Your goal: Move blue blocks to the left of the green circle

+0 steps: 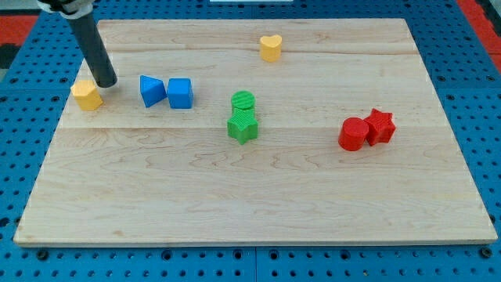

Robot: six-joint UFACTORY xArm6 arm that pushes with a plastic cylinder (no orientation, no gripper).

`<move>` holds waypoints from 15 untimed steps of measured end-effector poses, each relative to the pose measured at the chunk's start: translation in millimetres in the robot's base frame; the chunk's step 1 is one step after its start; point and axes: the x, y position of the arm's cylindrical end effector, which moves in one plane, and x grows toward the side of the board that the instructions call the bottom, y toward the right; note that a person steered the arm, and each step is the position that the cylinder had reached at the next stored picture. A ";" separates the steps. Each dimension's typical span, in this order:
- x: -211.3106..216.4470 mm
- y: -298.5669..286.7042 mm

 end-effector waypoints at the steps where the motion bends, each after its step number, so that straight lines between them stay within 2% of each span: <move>1: 7.2 15.0; 6: 17.4 69.0; 8: 17.3 108.7; 9: 17.7 86.8; 10: 63.2 70.5; 11: 74.0 92.5; 12: 57.8 114.5; 15: 64.1 147.0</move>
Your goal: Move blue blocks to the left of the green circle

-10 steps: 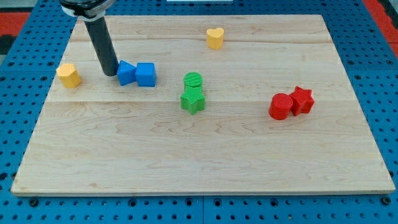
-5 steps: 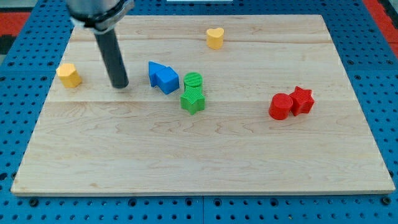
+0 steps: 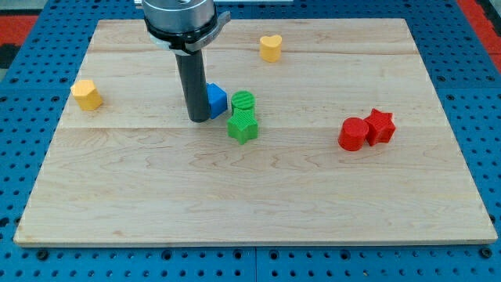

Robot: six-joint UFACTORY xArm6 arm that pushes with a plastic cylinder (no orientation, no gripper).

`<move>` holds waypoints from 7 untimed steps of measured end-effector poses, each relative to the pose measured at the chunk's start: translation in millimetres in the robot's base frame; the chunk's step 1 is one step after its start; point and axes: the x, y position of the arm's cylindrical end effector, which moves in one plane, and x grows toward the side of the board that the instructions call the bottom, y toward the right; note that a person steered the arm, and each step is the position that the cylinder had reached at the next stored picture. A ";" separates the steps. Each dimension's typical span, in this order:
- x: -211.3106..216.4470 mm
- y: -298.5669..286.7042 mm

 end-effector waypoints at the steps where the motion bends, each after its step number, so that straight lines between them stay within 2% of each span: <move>1: 0.0 3.9; 7: -5.2 22.8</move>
